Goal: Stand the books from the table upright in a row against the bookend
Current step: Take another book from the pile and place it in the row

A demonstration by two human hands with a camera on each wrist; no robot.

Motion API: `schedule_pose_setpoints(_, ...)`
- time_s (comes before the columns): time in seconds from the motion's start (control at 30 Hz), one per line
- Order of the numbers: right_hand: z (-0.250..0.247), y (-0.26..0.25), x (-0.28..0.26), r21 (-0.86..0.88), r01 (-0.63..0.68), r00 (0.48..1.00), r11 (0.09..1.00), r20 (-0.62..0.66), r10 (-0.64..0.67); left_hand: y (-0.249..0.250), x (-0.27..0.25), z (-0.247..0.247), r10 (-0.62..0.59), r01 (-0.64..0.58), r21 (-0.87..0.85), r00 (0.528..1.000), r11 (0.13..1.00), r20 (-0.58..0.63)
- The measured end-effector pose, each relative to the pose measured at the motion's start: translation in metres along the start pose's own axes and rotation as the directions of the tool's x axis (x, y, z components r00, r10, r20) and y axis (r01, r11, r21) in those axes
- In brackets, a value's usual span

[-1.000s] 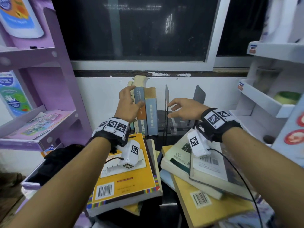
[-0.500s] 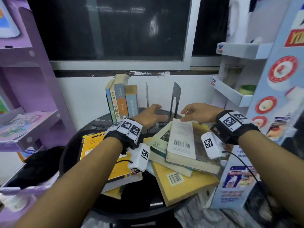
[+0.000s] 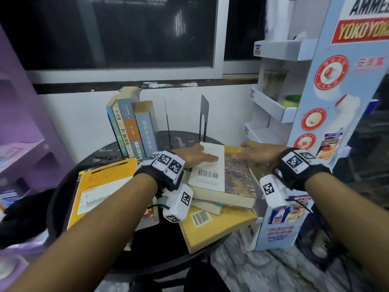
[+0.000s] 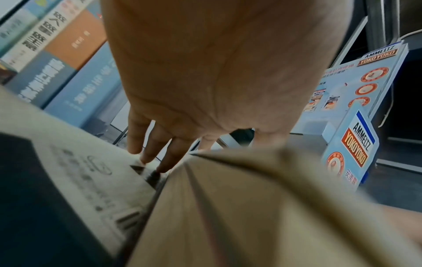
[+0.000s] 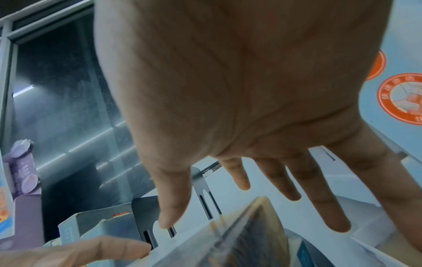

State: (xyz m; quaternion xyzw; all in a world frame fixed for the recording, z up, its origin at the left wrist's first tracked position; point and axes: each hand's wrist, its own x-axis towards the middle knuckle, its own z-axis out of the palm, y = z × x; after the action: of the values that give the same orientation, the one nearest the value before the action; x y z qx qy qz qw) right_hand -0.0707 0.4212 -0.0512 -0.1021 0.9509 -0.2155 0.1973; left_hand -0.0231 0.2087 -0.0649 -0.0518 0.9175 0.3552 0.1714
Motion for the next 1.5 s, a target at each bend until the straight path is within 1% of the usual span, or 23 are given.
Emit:
schedule_pose_setpoints(0.07, 0.005, 0.002, 0.002, 0.058, 0.009, 1.000, 0.998, 0.008, -0.009, -0.001, 0.001, 0.002, -0.009, 0.009, -0.034, 1.000, 0.999, 0.004)
schedule_pose_setpoints(0.17, 0.011, 0.003, 0.007, 0.153, 0.001, 0.999, 0.988, 0.043, -0.007, -0.005, 0.002, 0.002, -0.039, 0.038, 0.027, 0.999, 0.999, 0.029)
schedule_pose_setpoints(0.27, 0.016, 0.002, 0.004, 0.157, 0.015, 0.999, 0.988, 0.048, -0.023, -0.007, 0.001, 0.001, -0.031, 0.030, 0.029, 0.999, 0.999, 0.026)
schedule_pose_setpoints(0.37, 0.016, -0.002, 0.000, 0.198, 0.040, 0.997, 0.979, 0.054, -0.052, -0.007, 0.000, 0.004, -0.017, 0.017, 0.030, 1.000, 0.999, 0.018)
schedule_pose_setpoints(0.53, 0.014, -0.013, -0.005, 0.131, 0.040, 0.996, 0.991, 0.077, -0.051, -0.007, -0.005, 0.007, 0.027, -0.027, 0.024, 1.000, 0.999, -0.002)
schedule_pose_setpoints(0.6, 0.013, -0.015, -0.004, 0.095, 0.033, 0.997, 0.995, 0.066, -0.039, -0.007, -0.009, 0.007, 0.048, -0.048, 0.018, 0.999, 0.999, -0.004)
schedule_pose_setpoints(0.7, 0.012, -0.015, -0.003, 0.093, 0.031, 0.998, 0.995, 0.044, -0.035, -0.008, -0.012, 0.006, 0.068, -0.068, 0.010, 0.998, 0.998, -0.001)
schedule_pose_setpoints(0.9, 0.011, -0.015, 0.000, 0.102, 0.038, 0.999, 0.994, 0.021, -0.040, -0.009, -0.017, 0.009, 0.125, -0.123, -0.109, 0.992, 0.986, 0.012)
schedule_pose_setpoints(1.03, 0.010, -0.018, -0.003, 0.111, 0.033, 0.999, 0.993, -0.039, -0.029, -0.009, -0.020, 0.009, 0.128, -0.124, -0.145, 0.991, 0.982, 0.021)
schedule_pose_setpoints(1.13, 0.007, -0.020, -0.007, 0.114, 0.043, 0.996, 0.993, -0.079, -0.034, -0.008, -0.023, 0.008, 0.158, -0.155, -0.177, 0.987, 0.972, 0.004)
schedule_pose_setpoints(1.27, 0.003, -0.024, -0.011, 0.095, 0.042, 0.982, 0.995, -0.189, -0.023, -0.008, -0.024, 0.007, 0.196, -0.197, -0.274, 0.980, 0.941, -0.032)
schedule_pose_setpoints(1.37, 0.000, -0.027, -0.012, 0.070, 0.058, 0.958, 0.996, -0.284, -0.036, -0.008, -0.023, 0.004, 0.225, -0.238, -0.289, 0.971, 0.927, -0.079)
schedule_pose_setpoints(1.43, -0.001, -0.029, -0.013, 0.119, 0.067, 0.941, 0.991, -0.337, -0.023, -0.008, -0.023, 0.002, 0.244, -0.269, -0.291, 0.963, 0.918, -0.118)
schedule_pose_setpoints(1.5, -0.002, -0.031, -0.016, 0.229, 0.097, 0.933, 0.968, -0.360, -0.008, -0.008, -0.024, -0.001, 0.254, -0.293, -0.296, 0.953, 0.909, -0.165)
